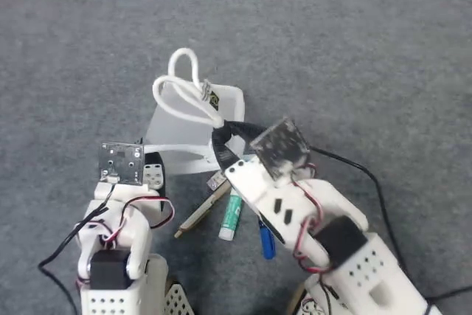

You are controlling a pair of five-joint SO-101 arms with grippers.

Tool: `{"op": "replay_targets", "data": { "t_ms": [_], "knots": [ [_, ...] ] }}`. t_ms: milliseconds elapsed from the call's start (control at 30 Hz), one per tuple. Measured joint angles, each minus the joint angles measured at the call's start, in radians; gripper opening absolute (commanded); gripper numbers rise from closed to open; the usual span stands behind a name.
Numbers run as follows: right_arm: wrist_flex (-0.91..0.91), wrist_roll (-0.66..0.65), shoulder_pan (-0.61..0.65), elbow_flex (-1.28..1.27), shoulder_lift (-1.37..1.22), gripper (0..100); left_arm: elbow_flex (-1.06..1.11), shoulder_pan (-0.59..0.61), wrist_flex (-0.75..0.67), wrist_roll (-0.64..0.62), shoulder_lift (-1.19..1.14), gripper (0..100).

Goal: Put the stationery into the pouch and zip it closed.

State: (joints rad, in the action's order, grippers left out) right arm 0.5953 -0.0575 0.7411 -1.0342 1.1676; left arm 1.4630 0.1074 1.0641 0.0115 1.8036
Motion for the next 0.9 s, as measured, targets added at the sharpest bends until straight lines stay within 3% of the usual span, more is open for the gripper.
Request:
{"op": "replay_targets", "data": {
  "t_ms": [267,567,900],
  "knots": [
    [0.008,0.0,0.0,0.009,-0.104,17.7,-0.034,0.002,0.034,0.0,0.0,1],
    [0.338,0.0,-0.104,0.284,-0.127,17.4,-0.034,0.084,0.037,-0.009,0.0,1],
    [0.388,0.0,-0.155,0.315,-0.305,17.3,-0.049,0.184,0.037,-0.046,0.0,1]
  ]
}}
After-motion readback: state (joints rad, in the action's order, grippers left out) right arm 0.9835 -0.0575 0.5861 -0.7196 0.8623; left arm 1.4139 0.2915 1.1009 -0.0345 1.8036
